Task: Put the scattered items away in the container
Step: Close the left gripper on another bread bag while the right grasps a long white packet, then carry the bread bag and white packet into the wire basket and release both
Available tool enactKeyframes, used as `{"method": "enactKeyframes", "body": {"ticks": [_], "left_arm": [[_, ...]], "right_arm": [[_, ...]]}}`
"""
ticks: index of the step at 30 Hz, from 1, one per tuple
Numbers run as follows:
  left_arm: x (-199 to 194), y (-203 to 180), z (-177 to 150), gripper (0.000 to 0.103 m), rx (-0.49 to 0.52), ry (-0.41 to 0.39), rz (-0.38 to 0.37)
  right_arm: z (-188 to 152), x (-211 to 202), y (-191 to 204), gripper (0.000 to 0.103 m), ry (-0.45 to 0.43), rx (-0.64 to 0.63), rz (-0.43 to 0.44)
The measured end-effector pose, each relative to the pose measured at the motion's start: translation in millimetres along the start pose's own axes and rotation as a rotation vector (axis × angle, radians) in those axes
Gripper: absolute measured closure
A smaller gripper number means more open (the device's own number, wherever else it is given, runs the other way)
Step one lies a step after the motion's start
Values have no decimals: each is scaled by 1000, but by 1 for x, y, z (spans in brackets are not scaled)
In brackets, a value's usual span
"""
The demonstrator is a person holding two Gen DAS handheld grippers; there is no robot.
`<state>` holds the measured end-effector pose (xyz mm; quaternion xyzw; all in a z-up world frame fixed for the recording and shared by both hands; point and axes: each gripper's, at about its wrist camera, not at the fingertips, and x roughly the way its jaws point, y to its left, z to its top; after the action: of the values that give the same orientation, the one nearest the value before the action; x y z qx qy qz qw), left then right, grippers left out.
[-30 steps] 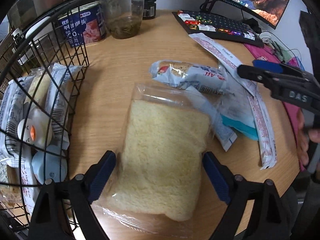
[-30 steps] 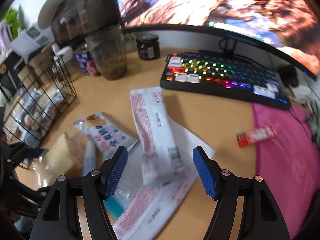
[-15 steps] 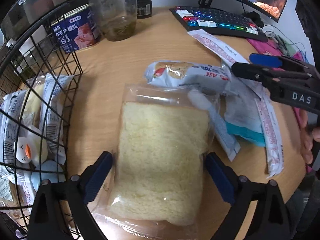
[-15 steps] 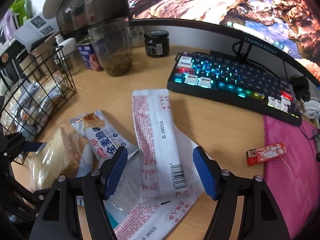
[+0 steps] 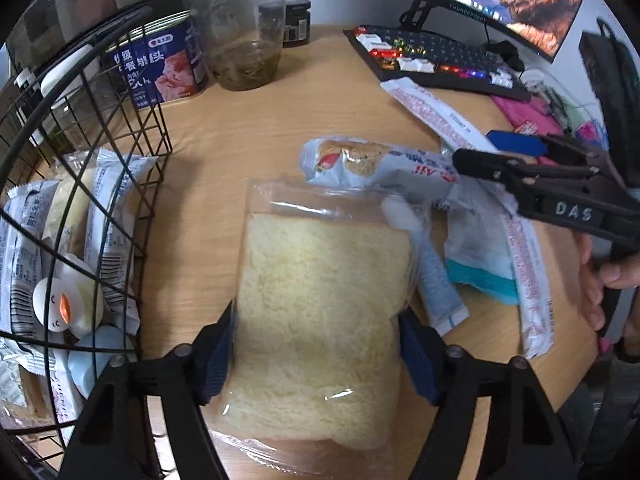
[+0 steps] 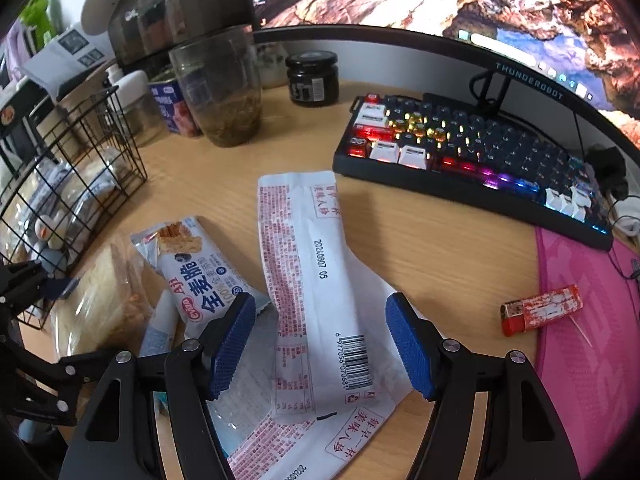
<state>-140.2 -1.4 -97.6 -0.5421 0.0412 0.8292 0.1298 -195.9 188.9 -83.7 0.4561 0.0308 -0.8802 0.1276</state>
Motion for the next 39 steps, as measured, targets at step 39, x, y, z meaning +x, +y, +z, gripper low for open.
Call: {"method": "enactKeyframes", "body": {"ticks": [39], "left_arm": [[-130,-9,16,27,29,-269,-35]], "right_arm": [[9,-126,33,62,-219,25,-23]]}}
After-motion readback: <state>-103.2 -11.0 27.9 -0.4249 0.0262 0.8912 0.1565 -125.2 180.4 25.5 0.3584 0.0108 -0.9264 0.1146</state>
